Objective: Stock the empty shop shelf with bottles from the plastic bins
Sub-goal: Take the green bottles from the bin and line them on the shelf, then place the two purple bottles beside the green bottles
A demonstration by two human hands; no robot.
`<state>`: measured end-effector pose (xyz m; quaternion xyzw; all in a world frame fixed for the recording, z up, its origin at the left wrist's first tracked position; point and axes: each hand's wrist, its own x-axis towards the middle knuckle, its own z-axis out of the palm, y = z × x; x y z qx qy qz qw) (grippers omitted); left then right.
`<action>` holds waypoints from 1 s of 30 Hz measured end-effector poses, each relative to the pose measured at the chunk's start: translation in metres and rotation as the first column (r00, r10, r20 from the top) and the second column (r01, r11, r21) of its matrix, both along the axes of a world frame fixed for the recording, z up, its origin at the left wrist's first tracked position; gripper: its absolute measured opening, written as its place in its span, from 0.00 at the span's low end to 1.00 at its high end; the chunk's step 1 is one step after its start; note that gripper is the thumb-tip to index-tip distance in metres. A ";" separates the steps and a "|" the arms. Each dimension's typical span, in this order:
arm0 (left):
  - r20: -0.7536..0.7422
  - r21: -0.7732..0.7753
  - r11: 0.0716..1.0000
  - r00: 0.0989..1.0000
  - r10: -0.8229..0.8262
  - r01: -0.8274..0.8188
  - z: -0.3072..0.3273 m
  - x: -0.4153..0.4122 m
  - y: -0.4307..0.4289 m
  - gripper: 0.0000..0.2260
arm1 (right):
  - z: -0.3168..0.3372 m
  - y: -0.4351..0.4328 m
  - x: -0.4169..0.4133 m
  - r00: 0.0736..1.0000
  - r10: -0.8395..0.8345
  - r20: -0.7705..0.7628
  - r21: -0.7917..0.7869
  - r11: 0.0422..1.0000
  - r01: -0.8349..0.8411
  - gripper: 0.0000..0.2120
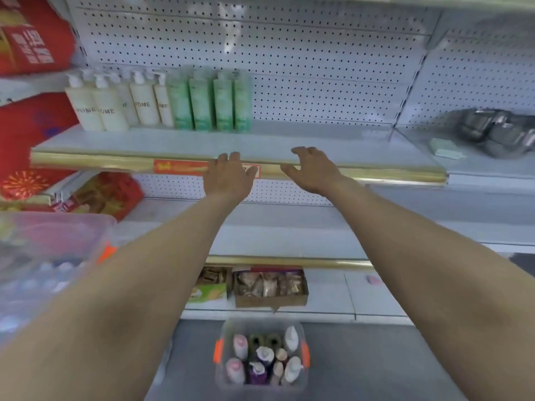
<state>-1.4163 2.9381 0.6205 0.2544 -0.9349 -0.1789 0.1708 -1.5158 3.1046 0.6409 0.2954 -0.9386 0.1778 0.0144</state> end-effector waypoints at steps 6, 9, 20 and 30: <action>0.118 0.136 0.988 0.989 -0.093 0.076 -0.081 0.016 0.014 0.27 | -0.078 0.025 0.013 0.985 -0.086 0.152 0.024 0.996 0.084 0.31; 0.170 0.233 0.968 0.976 -0.138 0.096 -0.131 0.028 0.018 0.27 | -0.124 0.035 0.021 0.969 -0.133 0.209 0.033 0.991 0.129 0.29; 0.435 0.419 0.908 0.872 -0.223 0.024 -0.339 0.073 0.023 0.27 | -0.347 0.058 0.066 0.770 -0.283 0.571 0.197 0.958 0.207 0.27; 0.591 0.490 0.861 0.778 -0.215 -0.134 -0.506 0.125 0.021 0.24 | -0.530 0.075 0.099 0.614 -0.334 0.715 0.280 0.942 0.186 0.27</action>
